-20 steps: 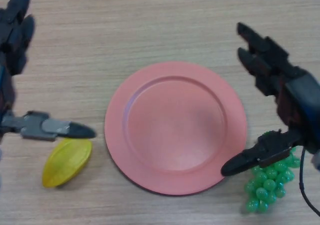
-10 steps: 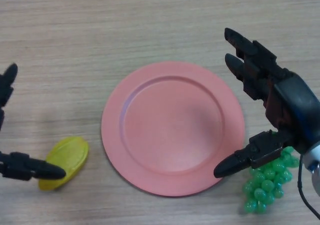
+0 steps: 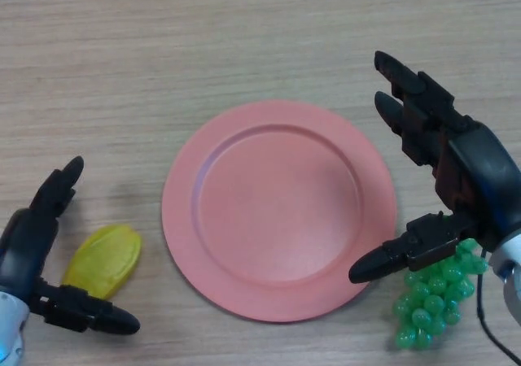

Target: Pick up the yellow starfruit and place it on the plate

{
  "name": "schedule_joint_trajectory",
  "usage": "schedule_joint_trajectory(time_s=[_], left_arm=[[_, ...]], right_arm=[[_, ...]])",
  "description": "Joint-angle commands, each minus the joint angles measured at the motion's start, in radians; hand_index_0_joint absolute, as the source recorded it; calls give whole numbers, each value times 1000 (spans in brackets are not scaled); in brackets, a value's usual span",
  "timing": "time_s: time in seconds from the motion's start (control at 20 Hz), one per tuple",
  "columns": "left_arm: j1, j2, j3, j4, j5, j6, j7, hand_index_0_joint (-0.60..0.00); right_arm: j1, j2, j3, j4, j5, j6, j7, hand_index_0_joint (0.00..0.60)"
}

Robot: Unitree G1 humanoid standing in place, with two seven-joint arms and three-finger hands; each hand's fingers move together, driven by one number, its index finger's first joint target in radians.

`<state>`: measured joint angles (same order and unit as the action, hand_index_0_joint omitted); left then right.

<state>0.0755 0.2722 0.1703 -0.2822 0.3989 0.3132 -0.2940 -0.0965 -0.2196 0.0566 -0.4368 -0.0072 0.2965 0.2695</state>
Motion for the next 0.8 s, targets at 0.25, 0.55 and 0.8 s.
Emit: schedule_joint_trajectory(time_s=[0.25, 0.55, 0.8], left_arm=[[-9, 54, 33, 32, 202, -316, 93, -250], [17, 60, 57, 71, 244, -389, 40, -600], [0, 64, 83, -4, 226, -360, 29, -600]], right_arm=[[-40, -7, -45, -45, 58, -169, -23, 0], [-37, -14, -60, -86, 63, -131, -15, 0], [-37, -15, -57, -101, 68, -129, -4, 0]])
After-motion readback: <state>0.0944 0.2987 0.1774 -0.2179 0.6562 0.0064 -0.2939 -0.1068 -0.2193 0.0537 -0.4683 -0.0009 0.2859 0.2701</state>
